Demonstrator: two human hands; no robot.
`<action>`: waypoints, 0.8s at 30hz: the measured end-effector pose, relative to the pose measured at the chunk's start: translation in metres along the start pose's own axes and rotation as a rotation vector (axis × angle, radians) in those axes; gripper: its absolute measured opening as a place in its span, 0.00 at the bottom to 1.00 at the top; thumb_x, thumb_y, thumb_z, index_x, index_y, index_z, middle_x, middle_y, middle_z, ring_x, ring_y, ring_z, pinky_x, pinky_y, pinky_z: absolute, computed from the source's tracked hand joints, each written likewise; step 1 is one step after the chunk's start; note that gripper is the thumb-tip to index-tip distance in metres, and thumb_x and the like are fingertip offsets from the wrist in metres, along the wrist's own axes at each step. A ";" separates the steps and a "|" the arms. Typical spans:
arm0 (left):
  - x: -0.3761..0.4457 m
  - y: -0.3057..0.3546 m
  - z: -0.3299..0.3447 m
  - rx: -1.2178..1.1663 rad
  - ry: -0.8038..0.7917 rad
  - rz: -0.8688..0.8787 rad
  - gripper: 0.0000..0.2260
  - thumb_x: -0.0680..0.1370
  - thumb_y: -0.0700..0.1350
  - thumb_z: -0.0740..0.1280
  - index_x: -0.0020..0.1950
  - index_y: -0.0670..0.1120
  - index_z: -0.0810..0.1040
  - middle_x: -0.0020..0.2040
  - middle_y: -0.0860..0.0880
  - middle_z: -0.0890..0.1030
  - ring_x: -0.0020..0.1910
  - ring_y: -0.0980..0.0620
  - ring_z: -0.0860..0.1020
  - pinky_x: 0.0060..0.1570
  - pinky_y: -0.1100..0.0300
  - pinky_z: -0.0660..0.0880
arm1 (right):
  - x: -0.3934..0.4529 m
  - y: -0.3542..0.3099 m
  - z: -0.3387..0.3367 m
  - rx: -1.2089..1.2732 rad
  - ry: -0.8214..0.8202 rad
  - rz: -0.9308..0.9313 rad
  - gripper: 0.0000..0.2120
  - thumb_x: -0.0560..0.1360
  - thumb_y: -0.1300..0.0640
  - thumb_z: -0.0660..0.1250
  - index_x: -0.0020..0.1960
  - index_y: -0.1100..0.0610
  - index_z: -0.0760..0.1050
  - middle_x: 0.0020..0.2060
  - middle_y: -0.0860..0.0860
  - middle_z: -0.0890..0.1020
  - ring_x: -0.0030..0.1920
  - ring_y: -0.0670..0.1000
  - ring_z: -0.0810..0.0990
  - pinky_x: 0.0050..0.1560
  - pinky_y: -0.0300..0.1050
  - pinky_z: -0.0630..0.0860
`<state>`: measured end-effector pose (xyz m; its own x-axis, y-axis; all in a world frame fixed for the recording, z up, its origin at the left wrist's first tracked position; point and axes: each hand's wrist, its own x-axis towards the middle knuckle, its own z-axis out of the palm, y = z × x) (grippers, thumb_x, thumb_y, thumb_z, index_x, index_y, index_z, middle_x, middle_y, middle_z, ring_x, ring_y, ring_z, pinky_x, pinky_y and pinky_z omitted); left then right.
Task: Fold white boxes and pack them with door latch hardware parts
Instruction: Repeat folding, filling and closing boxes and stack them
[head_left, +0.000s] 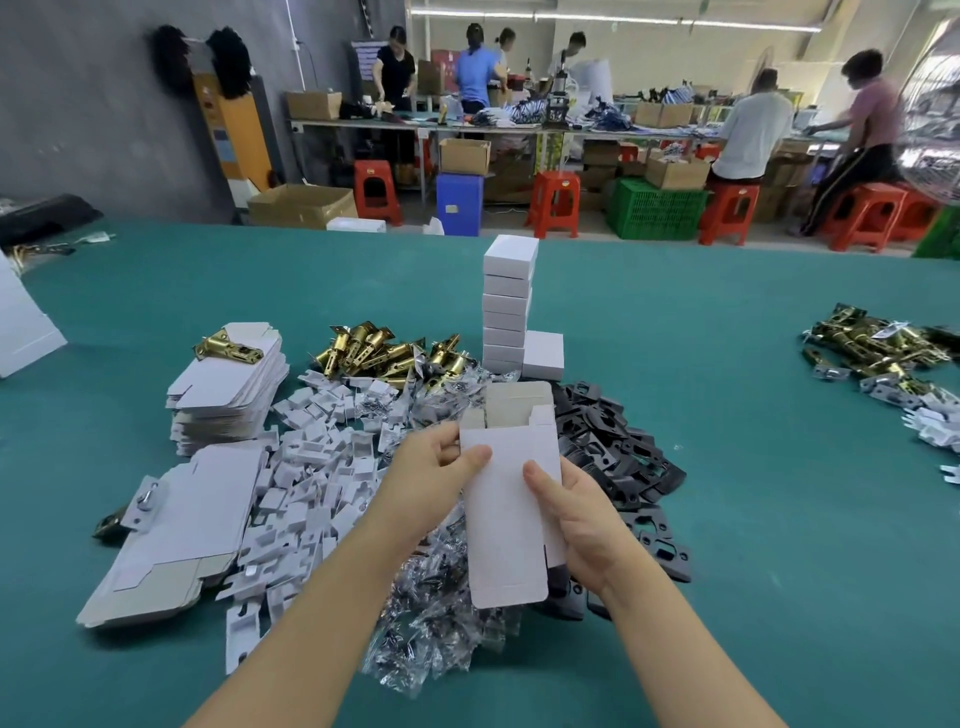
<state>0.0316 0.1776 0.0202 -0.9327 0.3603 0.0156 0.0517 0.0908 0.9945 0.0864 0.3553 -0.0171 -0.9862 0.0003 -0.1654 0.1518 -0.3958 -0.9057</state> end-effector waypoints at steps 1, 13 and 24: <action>-0.001 -0.001 0.000 0.025 -0.003 0.005 0.11 0.82 0.41 0.68 0.60 0.55 0.81 0.48 0.55 0.88 0.48 0.56 0.86 0.47 0.61 0.83 | 0.000 0.001 -0.001 -0.021 0.007 -0.003 0.24 0.75 0.51 0.73 0.67 0.59 0.76 0.60 0.60 0.85 0.59 0.61 0.84 0.56 0.59 0.83; 0.002 -0.015 -0.013 -0.107 -0.016 -0.065 0.12 0.81 0.42 0.70 0.62 0.55 0.78 0.51 0.52 0.87 0.49 0.51 0.86 0.39 0.60 0.82 | -0.001 -0.008 0.002 -0.307 -0.015 -0.174 0.29 0.82 0.56 0.68 0.72 0.29 0.64 0.62 0.48 0.84 0.59 0.52 0.85 0.52 0.49 0.84; 0.001 -0.025 -0.025 -0.066 -0.052 -0.069 0.21 0.79 0.43 0.72 0.69 0.58 0.72 0.53 0.50 0.87 0.50 0.49 0.86 0.47 0.51 0.84 | -0.003 -0.011 -0.003 -0.284 -0.141 -0.062 0.16 0.81 0.57 0.68 0.64 0.40 0.75 0.58 0.56 0.85 0.60 0.57 0.84 0.55 0.50 0.82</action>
<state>0.0209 0.1526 -0.0022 -0.9133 0.4033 -0.0572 -0.0377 0.0561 0.9977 0.0881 0.3628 -0.0082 -0.9905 -0.1189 -0.0688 0.0838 -0.1269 -0.9884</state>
